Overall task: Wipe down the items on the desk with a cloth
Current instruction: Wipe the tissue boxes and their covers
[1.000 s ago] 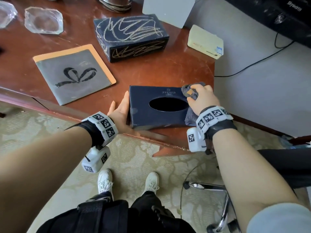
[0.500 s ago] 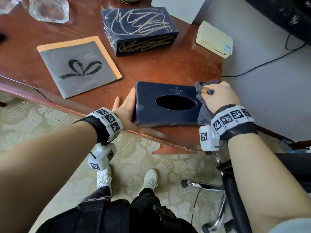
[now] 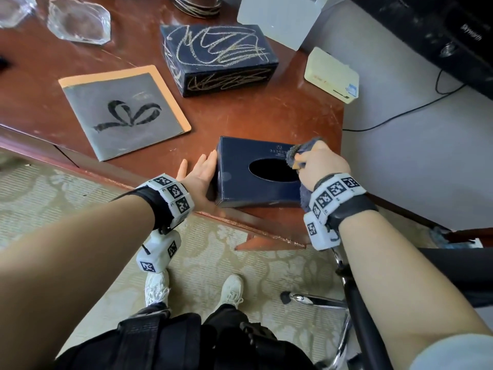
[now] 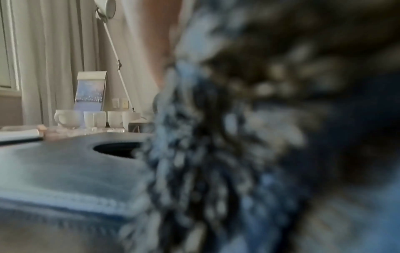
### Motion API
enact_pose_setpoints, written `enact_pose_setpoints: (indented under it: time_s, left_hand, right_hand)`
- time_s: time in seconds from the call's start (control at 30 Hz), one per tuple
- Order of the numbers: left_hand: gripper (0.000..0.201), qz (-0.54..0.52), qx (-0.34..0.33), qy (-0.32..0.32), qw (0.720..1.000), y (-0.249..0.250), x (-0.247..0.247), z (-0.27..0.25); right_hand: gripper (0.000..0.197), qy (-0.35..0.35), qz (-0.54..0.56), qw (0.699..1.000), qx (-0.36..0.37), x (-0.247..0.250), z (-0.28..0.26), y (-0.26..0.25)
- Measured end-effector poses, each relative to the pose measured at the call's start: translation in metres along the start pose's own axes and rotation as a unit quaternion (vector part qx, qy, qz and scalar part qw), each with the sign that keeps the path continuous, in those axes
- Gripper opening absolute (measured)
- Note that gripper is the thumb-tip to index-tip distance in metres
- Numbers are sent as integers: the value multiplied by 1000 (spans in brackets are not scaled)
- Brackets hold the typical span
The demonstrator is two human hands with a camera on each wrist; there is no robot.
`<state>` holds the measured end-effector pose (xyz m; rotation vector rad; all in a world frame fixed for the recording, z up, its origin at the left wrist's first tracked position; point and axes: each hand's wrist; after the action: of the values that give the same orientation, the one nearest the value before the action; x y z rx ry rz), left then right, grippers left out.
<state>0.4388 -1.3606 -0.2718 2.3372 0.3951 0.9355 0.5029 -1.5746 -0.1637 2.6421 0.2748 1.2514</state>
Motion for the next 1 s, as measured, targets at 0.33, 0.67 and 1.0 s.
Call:
enact_pose_setpoints:
  time_s: [0.33, 0.67, 1.0]
  left_hand:
    - [130, -20, -8, -7, 1000, -1, 3, -3]
    - [126, -11, -12, -9, 1000, -5, 2, 4]
    - [124, -31, -28, -9, 999, -8, 1, 3]
  right_hand:
    - [38, -14, 1, 1000, 8, 4, -1, 1]
    - [34, 16, 10, 999, 47, 4, 7, -9]
    - [27, 75, 86, 993, 40, 24, 20, -2]
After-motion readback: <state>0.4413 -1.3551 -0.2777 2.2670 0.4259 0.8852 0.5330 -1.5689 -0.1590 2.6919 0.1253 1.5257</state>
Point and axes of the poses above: each hand's wrist, its own z-axis towards the middle knuckle, its own x-axis out of the back of the hand, y = z × x, and after that the axes turned 12 degrees about -y, right-handed
